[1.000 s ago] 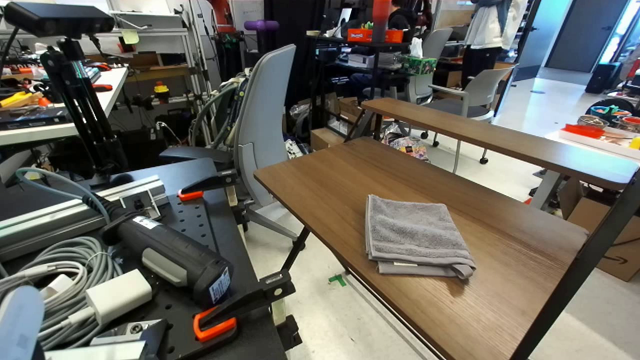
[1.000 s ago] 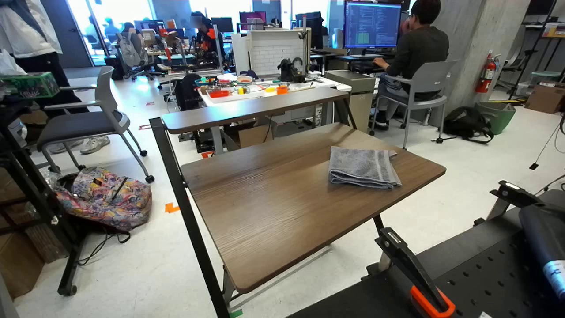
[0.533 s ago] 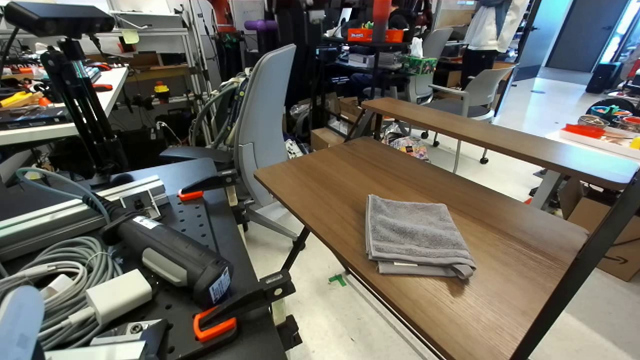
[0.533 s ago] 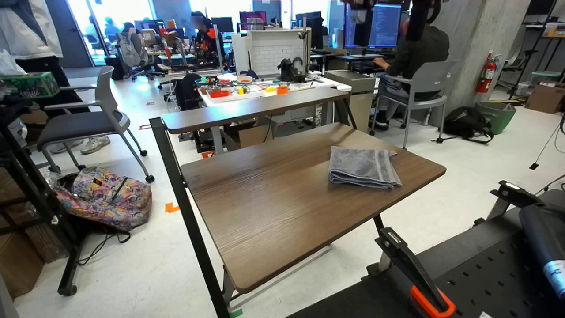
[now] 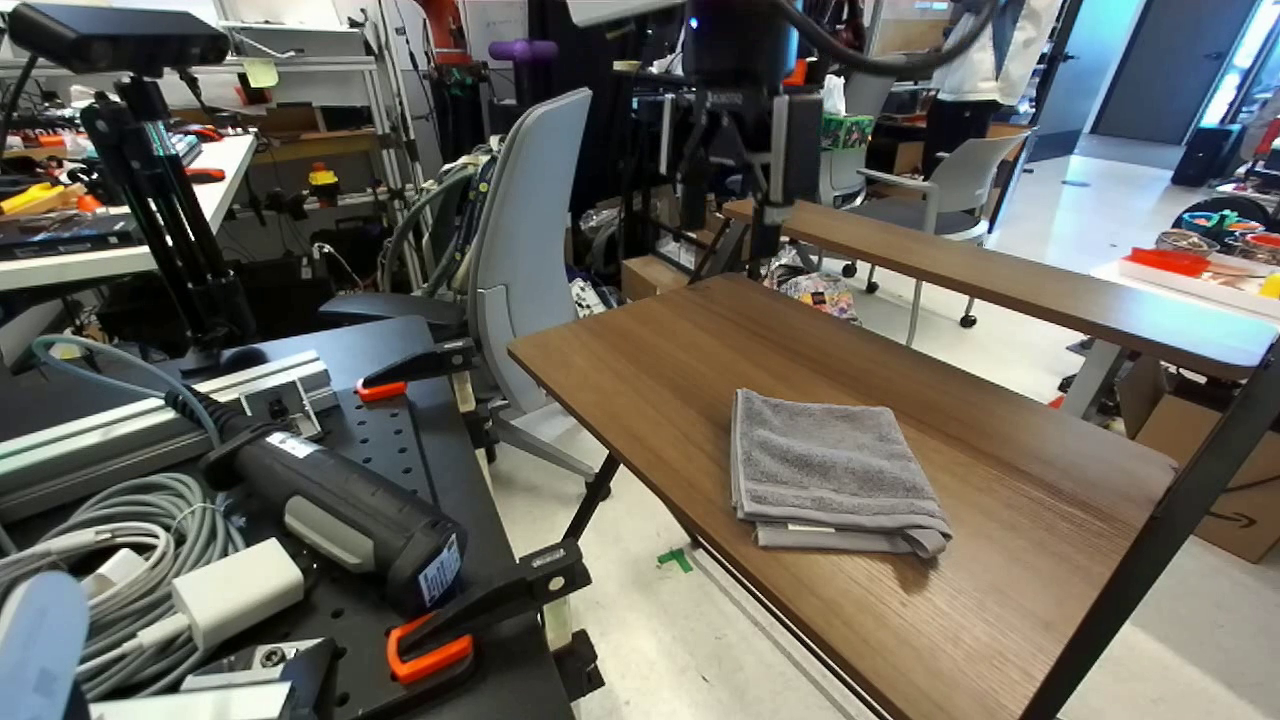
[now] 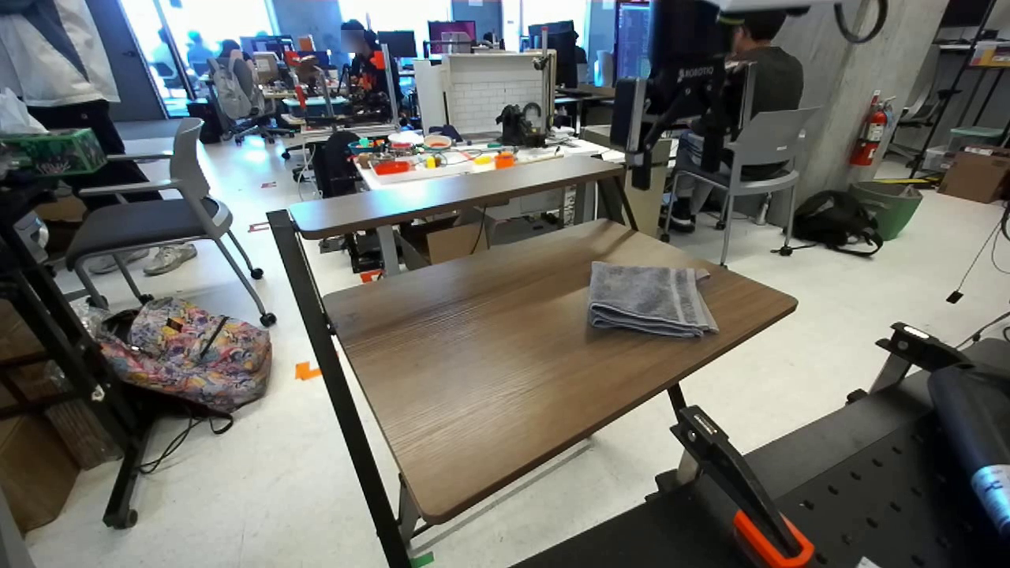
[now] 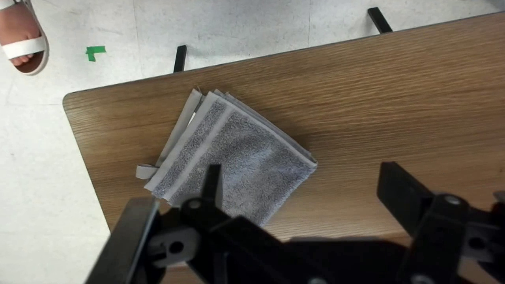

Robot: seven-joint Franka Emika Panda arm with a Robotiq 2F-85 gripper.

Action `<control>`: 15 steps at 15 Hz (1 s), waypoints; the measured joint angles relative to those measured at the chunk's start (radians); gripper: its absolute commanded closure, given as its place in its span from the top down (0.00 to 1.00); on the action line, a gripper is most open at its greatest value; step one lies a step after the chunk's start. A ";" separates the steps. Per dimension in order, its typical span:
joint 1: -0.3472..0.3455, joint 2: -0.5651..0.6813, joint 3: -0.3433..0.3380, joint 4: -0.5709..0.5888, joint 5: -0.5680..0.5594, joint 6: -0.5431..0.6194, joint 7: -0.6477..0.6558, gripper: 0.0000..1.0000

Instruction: Slide the towel to the left

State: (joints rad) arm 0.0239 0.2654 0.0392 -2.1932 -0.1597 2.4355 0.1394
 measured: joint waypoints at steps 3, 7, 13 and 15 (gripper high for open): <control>-0.001 0.147 -0.033 0.100 0.003 0.039 -0.027 1.00; -0.021 0.321 -0.041 0.250 0.049 0.060 -0.063 1.00; -0.041 0.538 -0.040 0.462 0.111 0.055 -0.099 1.00; -0.046 0.599 -0.043 0.521 0.111 0.048 -0.099 1.00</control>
State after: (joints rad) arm -0.0221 0.8644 -0.0036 -1.6726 -0.0483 2.4837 0.0407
